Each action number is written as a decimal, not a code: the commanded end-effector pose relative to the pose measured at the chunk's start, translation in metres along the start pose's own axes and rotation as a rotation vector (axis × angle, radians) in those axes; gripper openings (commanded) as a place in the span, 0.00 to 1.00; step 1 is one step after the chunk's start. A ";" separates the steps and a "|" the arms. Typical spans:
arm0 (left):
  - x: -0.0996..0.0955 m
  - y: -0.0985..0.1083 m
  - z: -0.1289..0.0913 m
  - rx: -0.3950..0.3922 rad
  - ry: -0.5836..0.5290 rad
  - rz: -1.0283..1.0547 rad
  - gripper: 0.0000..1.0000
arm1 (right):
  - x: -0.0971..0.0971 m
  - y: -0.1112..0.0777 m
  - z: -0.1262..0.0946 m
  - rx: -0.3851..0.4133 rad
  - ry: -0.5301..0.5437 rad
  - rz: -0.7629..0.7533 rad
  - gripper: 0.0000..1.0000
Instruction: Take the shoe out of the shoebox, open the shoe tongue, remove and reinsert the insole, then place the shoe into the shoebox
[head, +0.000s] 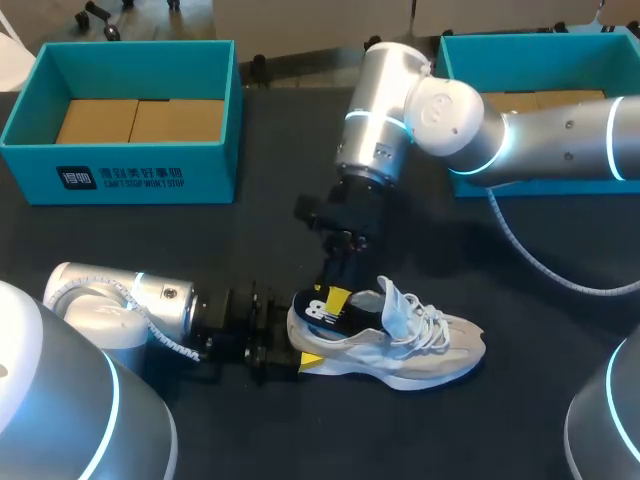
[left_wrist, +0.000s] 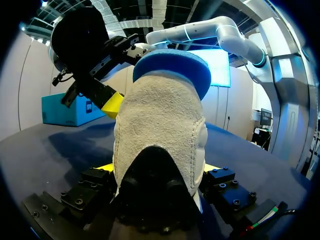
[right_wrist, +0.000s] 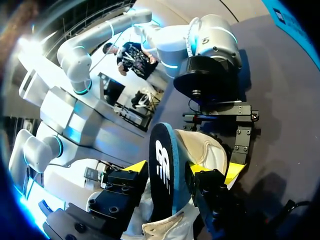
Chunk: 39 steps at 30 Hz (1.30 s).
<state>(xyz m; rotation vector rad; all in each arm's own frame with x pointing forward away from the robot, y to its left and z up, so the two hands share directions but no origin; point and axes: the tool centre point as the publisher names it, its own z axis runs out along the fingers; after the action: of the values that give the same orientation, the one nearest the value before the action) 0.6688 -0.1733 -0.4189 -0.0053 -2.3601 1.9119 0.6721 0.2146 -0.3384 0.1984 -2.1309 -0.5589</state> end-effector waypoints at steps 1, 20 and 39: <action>-0.002 0.002 0.001 -0.003 0.000 0.000 0.00 | -0.002 0.000 0.006 0.004 -0.001 -0.004 0.49; -0.002 0.002 0.001 -0.003 0.000 0.000 0.00 | 0.002 -0.011 0.006 0.002 0.026 -0.005 0.31; -0.002 0.002 0.001 -0.003 0.000 0.000 0.00 | 0.006 0.012 -0.002 0.044 0.012 -0.040 0.00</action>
<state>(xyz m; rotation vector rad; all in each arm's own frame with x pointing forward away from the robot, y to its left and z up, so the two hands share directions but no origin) 0.6689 -0.1736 -0.4186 -0.0055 -2.3597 1.9125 0.6688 0.2189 -0.3284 0.2576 -2.1339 -0.5393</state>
